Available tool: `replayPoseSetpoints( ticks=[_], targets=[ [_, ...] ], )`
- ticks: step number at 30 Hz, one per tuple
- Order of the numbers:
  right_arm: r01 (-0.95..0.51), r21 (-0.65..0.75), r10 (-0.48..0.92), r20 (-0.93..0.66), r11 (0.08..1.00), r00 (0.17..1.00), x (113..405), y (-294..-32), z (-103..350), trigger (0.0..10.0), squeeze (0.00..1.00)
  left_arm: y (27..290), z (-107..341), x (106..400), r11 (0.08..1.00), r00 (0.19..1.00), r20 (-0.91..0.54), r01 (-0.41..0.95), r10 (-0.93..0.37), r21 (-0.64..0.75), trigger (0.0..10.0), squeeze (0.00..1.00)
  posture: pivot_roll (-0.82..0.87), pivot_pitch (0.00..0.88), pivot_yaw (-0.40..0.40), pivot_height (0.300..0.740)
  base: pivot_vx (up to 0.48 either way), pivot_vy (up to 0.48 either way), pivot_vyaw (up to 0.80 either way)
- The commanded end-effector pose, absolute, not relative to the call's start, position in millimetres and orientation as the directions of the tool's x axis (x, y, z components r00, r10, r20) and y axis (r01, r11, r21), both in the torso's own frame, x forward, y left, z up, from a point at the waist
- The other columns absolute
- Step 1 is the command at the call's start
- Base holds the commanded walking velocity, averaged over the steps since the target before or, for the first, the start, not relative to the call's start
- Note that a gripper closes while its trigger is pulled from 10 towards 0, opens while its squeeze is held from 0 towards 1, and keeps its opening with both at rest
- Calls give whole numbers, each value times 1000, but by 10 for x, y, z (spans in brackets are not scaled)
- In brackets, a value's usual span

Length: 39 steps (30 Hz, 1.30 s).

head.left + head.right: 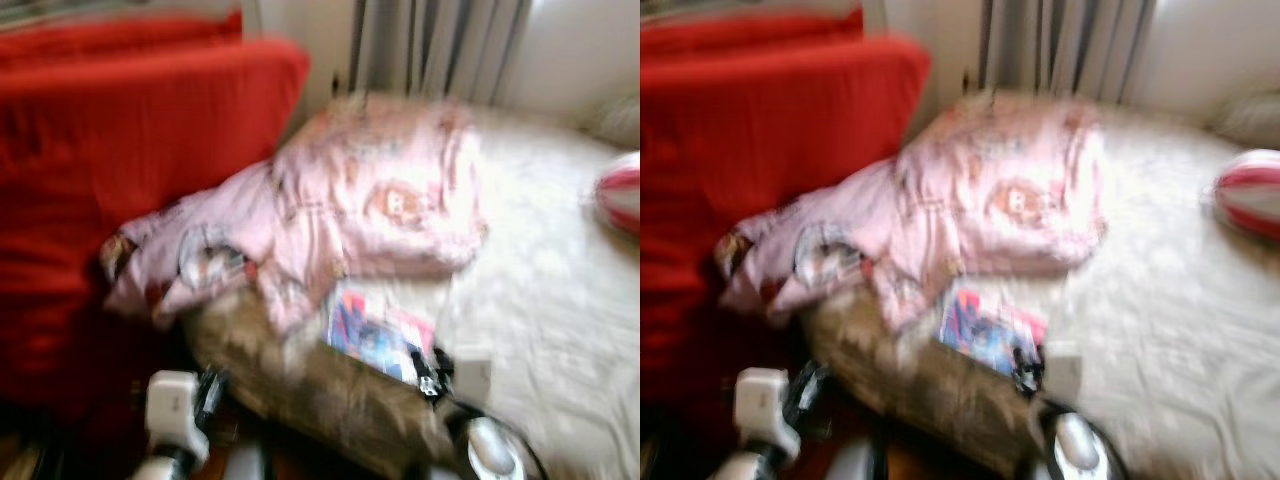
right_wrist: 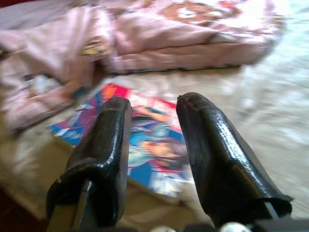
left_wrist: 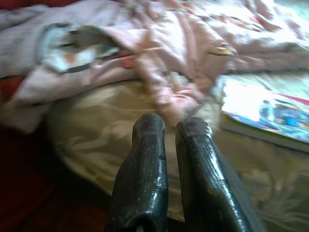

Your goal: Clean up the room

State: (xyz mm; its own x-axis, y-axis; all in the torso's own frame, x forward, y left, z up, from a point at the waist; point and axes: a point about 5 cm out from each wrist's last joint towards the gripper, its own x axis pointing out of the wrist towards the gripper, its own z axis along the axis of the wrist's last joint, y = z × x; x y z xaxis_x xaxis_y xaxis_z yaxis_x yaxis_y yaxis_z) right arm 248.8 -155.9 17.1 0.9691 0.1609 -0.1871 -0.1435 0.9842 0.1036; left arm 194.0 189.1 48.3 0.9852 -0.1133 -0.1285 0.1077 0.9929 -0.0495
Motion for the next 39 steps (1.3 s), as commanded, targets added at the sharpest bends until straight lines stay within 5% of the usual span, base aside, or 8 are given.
replayPoseSetpoints(
  ticks=[1, 33, 34, 35, 36, 39],
  targets=[
    [-100, 98, 120, -232, 990, 965, 2418, -1688, 96, 10000, 0, 1822, 508, 1965, 989, 983, -118, 131, -138, -61, 10000, 0, 99, 0, 21, 578, 304, 0, 0],
    [-136, 74, 155, -416, 988, 896, 2932, -1513, 34, 10000, 0, 1775, 665, 1983, 987, 984, -87, 148, -153, -61, 10000, 0, 137, 46, 42, 578, 197, 0, 0],
    [-149, 91, 174, -424, 985, 889, 2990, -1465, 62, 10000, 447, 1778, 727, 2013, 988, 986, -70, 144, -148, -57, 10000, 0, 153, 63, 42, 578, 0, 0, 0],
    [-154, 93, 179, -426, 984, 887, 3005, -1450, 70, 10000, 447, 1782, 750, 2016, 988, 987, -64, 141, -145, -55, 10000, 0, 156, 66, 42, 578, 0, 0, 0],
    [-155, 95, 181, -431, 983, 884, 3031, -1424, 83, 10000, 1000, 1791, 782, 2020, 989, 989, -56, 136, -138, -52, 10000, 0, 163, 79, 41, 578, 0, 0, 0],
    [-145, 91, 171, -440, 985, 882, 3069, -1399, 101, 10000, 1000, 1808, 827, 2025, 991, 991, -46, 126, -129, -48, 10000, 0, 176, 102, 43, 578, 0, 0, 0]
  ],
)
